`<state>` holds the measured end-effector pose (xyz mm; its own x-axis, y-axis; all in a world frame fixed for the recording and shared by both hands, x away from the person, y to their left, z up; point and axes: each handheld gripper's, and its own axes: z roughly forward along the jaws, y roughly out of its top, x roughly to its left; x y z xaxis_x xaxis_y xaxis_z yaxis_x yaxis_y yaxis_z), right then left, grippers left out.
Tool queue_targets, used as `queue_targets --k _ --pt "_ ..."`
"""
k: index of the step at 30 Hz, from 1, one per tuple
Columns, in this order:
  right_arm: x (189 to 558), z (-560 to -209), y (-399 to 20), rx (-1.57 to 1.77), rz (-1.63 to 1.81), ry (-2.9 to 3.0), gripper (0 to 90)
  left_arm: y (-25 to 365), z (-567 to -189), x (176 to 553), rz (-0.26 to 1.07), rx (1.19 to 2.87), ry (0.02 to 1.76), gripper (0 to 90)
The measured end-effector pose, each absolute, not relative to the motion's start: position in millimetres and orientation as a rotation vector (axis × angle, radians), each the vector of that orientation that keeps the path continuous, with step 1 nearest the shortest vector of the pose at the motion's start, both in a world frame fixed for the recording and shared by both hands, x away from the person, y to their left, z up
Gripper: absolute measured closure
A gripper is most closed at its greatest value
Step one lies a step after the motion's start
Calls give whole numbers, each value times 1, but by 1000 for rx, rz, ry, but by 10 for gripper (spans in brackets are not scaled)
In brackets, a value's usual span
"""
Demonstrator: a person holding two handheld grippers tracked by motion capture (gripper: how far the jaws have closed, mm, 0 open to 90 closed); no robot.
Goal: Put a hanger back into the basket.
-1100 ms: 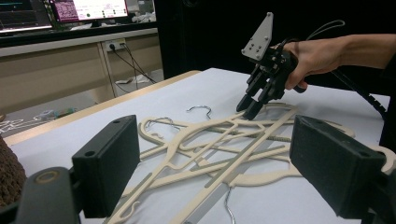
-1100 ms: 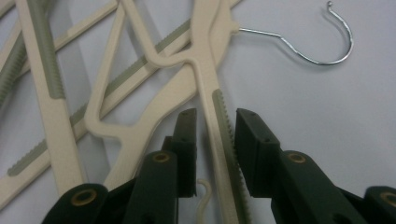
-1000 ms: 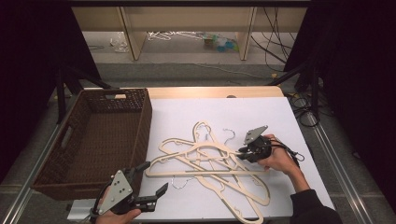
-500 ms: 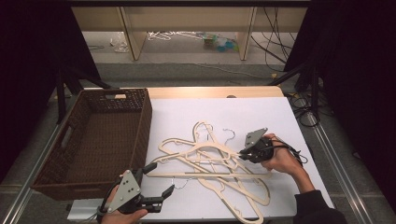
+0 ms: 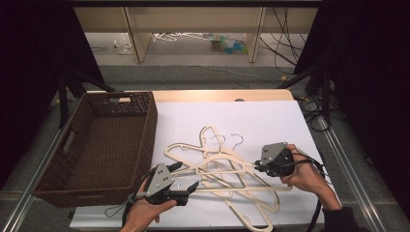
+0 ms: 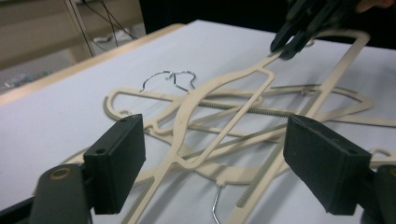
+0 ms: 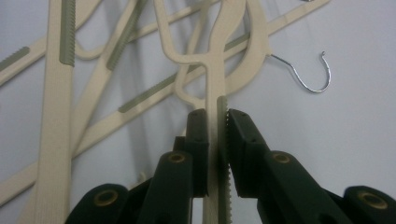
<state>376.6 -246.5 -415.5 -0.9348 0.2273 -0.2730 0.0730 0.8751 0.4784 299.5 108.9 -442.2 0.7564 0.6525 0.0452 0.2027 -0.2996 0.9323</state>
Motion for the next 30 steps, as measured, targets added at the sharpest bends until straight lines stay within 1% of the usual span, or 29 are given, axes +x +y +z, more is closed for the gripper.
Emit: queue_targets --k 1,3,4,6,7,8,9,11,12,19,23,24,27,28,30 --pt "375 -415 -247 222 676 2721 794 102 -445 308 489 1903 677 219" --pt "372 -415 -247 225 672 2726 794 98 -447 313 474 1916 690 227" --pt "368 -415 -249 222 664 2732 794 93 -450 319 459 1934 705 255" --pt "367 -415 -249 222 663 2735 795 86 -453 330 431 1981 712 254" --pt "365 -415 -250 230 663 2736 795 82 -455 337 444 2009 704 258" --pt "364 -415 -250 226 666 2734 795 77 -458 341 430 2011 721 273" --pt "363 -414 -250 217 662 2731 794 74 -460 346 425 2031 713 311" --pt "363 -413 -250 217 661 2733 794 69 -462 352 460 2097 692 310" --pt "362 -412 -249 223 664 2731 794 64 -465 357 454 2116 696 310" --pt "361 -411 -248 207 665 2730 794 52 -472 370 441 2156 695 323" --pt "360 -410 -247 204 670 2732 794 48 -474 375 399 2173 711 353" --pt "360 -410 -247 197 670 2730 794 47 -475 377 390 2180 708 365" --pt "360 -410 -245 192 672 2732 794 46 -476 380 374 2203 704 441" --pt "360 -410 -245 192 674 2734 794 44 -476 380 381 2217 695 441" --pt "360 -409 -244 182 675 2731 794 43 -477 381 368 2232 686 477"
